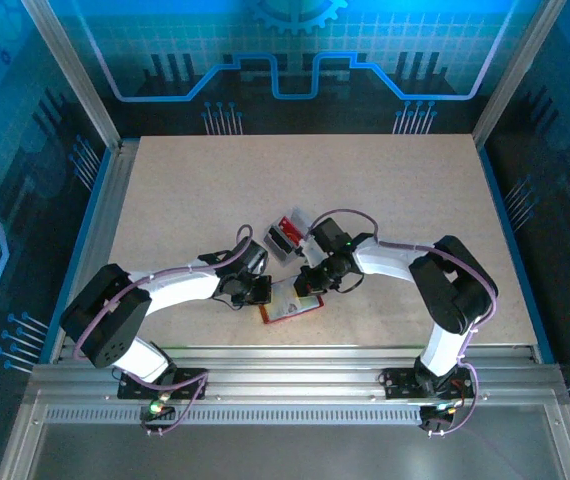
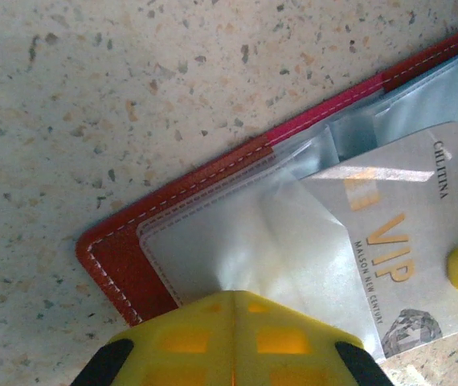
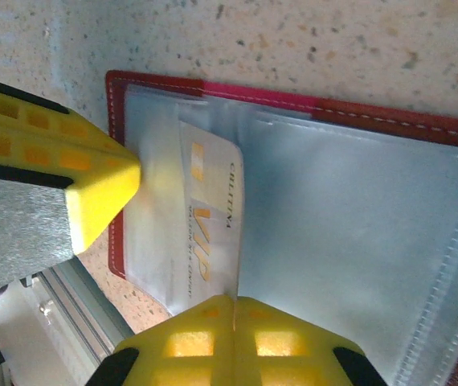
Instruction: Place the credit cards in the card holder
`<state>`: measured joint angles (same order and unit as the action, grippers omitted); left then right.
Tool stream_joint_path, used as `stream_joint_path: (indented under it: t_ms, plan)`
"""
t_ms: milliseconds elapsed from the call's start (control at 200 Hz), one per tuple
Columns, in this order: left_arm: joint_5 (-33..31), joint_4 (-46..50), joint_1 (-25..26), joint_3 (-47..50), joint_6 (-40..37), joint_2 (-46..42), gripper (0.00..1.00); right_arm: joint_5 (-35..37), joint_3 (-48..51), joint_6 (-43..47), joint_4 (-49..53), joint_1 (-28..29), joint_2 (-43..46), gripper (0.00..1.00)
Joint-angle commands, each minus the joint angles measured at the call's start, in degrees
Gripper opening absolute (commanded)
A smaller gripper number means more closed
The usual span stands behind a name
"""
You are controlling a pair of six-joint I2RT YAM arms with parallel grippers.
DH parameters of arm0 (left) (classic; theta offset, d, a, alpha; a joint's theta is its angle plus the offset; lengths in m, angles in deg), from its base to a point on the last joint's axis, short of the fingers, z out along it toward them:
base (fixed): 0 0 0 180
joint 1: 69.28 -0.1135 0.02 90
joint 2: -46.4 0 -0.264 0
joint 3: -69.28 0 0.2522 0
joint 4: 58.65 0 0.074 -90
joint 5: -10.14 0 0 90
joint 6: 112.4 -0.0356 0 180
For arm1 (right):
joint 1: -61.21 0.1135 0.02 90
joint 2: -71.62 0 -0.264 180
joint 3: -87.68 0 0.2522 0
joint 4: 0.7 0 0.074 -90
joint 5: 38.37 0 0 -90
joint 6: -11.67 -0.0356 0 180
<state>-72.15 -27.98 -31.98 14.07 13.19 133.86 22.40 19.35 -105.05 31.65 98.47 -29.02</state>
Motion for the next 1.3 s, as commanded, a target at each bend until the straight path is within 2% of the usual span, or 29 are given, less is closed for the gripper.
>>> stream_joint_path:
  t_ms: [0, 245, 490, 690, 815, 1296]
  plan:
    - [-2.53, 4.28, 0.14, 2.41, -0.68, 0.43, 0.08, -0.99, -1.59, -0.71, 0.17, 1.28, -1.27, 0.00]
    - [-0.97, 4.15, 0.05, 2.43, 0.31, -1.54, 0.08, -0.13, -1.71, -4.46, -3.71, 3.51, -3.28, 0.00]
    - [4.38, 4.78, -1.42, 1.89, 1.73, -8.44, 0.11, 1.41, -0.11, -5.62, -5.14, 3.34, -4.70, 0.00]
    - [2.41, 7.46, -2.85, 5.06, 1.80, -13.81, 0.09, 1.72, -0.34, -5.19, -4.54, 3.17, -4.92, 0.00]
    - [3.08, 5.86, -2.80, 6.34, 1.62, -11.40, 0.00, 1.81, -0.84, -4.93, -4.02, 3.17, -4.74, 0.00]
    - [3.63, -2.11, -1.06, 5.46, 2.34, 0.65, 0.00, 1.08, -2.66, -5.94, -4.19, 4.84, -4.85, 0.00]
